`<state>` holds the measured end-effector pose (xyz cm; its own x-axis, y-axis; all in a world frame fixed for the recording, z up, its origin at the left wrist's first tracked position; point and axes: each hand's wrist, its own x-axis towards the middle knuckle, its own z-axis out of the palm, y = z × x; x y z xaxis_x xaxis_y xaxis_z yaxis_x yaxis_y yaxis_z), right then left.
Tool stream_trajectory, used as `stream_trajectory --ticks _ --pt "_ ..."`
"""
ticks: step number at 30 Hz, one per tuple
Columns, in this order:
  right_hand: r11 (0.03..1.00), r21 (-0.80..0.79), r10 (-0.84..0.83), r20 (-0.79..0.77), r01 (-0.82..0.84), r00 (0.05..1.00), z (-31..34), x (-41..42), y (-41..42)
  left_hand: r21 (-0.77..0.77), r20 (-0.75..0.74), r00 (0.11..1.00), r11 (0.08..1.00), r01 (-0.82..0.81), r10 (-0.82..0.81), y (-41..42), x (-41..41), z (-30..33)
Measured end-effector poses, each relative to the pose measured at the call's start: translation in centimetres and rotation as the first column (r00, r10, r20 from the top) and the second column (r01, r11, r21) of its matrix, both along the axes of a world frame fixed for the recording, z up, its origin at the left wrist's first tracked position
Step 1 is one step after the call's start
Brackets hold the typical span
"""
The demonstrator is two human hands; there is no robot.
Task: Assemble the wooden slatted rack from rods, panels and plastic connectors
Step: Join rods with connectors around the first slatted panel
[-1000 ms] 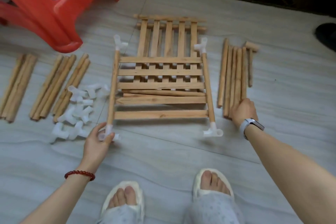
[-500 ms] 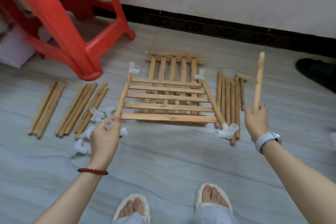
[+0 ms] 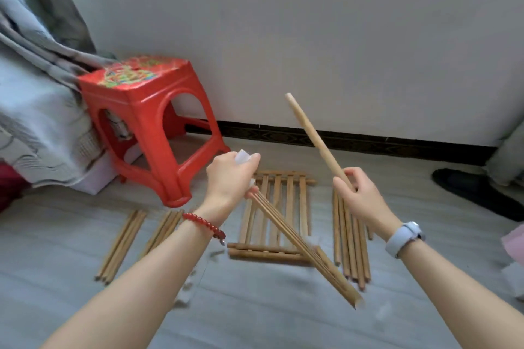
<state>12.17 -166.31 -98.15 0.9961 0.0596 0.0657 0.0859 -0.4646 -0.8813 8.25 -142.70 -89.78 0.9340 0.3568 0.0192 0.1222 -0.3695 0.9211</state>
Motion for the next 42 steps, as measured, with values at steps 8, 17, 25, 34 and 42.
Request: stream_trajectory --ticks 8,17,25,34,42 --pt "0.972 -0.196 0.15 0.113 -0.126 0.982 8.2 -1.8 -0.3 -0.526 -0.156 0.979 0.85 0.03 -0.131 0.5 -1.4 5.1" --pt "0.754 -0.517 0.414 -0.105 -0.405 0.904 4.5 -6.6 2.7 -0.413 -0.409 0.911 0.882 -0.227 0.043 5.3 -6.7 -6.4" --pt "0.414 -0.776 0.586 -0.173 -0.475 0.792 0.1 -7.1 9.4 0.053 -0.477 0.878 0.997 0.064 -0.031 9.4 -9.7 -9.0" --pt "0.437 -0.778 0.591 -0.13 -0.451 0.796 -2.3 -7.5 10.5 -0.105 -0.319 0.948 0.994 -0.03 -0.005 10.3 -8.7 -12.2" --pt "0.484 -0.823 0.53 0.007 -0.296 0.848 -1.6 -7.1 10.0 -0.208 -0.303 0.953 0.976 -0.061 -0.005 10.9 -8.1 -13.0"
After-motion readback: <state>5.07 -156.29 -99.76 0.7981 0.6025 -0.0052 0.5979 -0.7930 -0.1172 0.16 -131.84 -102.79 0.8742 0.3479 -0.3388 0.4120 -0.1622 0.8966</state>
